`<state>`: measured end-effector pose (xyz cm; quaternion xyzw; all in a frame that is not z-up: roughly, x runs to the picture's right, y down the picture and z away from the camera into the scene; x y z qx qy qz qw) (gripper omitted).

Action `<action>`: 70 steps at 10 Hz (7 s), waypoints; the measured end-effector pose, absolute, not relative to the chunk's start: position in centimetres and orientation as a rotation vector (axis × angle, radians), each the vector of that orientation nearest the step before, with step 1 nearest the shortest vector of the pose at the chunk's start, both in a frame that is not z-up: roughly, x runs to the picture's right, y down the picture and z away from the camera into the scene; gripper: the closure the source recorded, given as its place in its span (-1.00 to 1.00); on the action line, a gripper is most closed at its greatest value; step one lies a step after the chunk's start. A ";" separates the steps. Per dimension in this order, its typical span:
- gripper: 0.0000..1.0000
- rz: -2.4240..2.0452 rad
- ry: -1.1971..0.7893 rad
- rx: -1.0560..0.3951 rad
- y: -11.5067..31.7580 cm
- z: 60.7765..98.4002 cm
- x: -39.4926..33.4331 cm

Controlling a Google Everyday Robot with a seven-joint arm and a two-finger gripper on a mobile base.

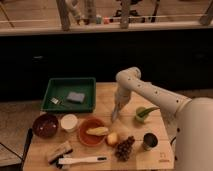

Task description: Place towel in table surface

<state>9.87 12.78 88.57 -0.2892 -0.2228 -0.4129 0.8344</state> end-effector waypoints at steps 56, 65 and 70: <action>-0.60 -0.910 -0.557 -0.632 14.8 88.8 10.7; -0.60 -0.910 -0.557 -0.632 14.8 88.8 10.7; -0.60 -0.909 -0.557 -0.632 14.8 88.8 10.7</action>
